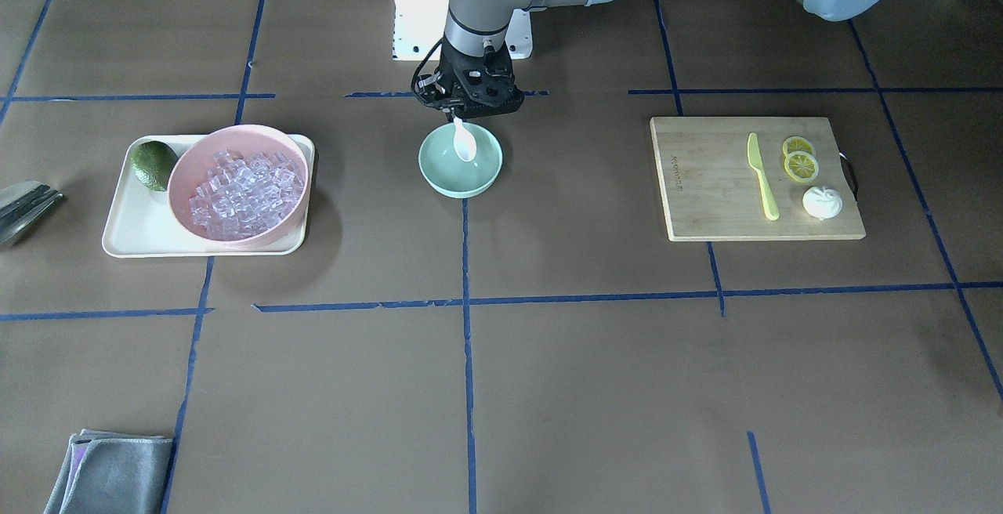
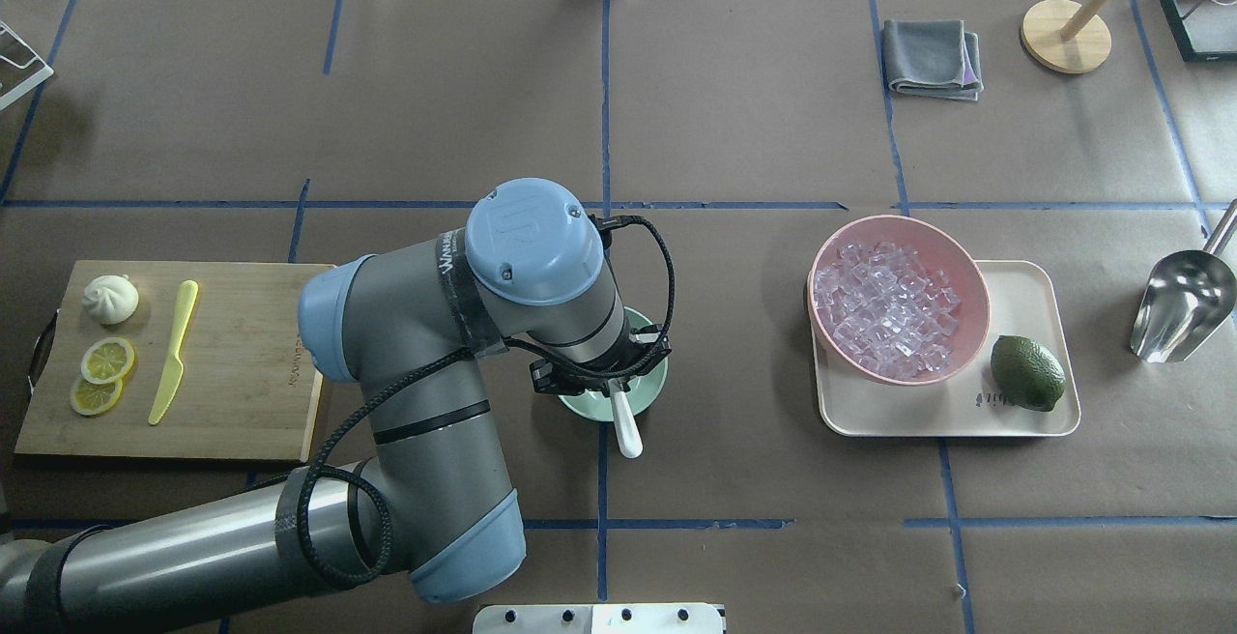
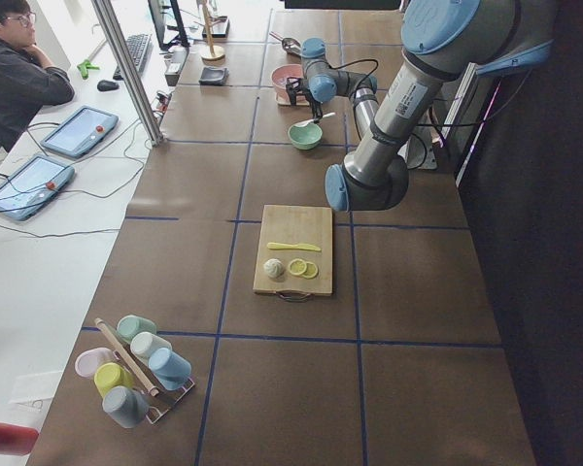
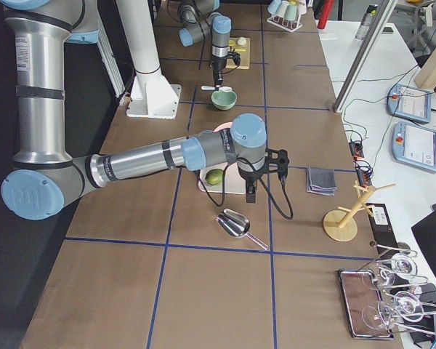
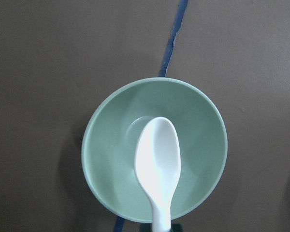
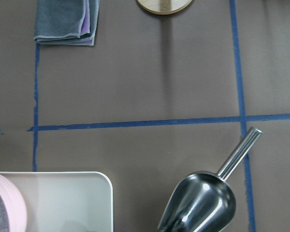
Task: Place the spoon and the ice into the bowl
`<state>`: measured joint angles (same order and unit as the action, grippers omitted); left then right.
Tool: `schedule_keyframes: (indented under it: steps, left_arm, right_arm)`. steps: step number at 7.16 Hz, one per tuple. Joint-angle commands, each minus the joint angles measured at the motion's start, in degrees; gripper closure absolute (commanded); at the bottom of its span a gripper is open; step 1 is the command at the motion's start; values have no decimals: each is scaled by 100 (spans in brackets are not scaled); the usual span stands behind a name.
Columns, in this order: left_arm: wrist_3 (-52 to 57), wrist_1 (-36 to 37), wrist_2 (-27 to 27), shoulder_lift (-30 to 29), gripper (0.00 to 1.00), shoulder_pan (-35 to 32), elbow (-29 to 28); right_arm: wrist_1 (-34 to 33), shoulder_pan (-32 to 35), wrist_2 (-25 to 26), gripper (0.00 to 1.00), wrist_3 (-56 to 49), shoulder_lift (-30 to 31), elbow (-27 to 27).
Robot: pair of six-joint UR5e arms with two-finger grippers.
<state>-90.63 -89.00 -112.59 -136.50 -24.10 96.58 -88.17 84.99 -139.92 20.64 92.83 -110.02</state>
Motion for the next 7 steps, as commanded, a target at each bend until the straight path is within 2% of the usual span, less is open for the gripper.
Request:
schedule_keyframes:
  steps: [1, 2, 3, 5, 7]
  left_arm:
    - [28, -21, 0, -60, 96, 2, -200]
    - [19, -21, 0, -52, 63, 2, -227]
    - [19, -4, 26, -52, 1, 2, -210]
    - [10, 75, 140, -60, 0, -41, -87]
    - [350, 617, 79, -43, 0, -331, 228]
  right_arm:
    - [2, -455, -9, 0, 781, -1, -536]
    - [2, -561, -9, 0, 975, -1, -668]
    - [2, -614, -18, 0, 986, -10, -739]
    - [54, -1026, 44, 0, 1703, -263, -845]
    - [63, -1605, 227, 0, 2345, -589, -854]
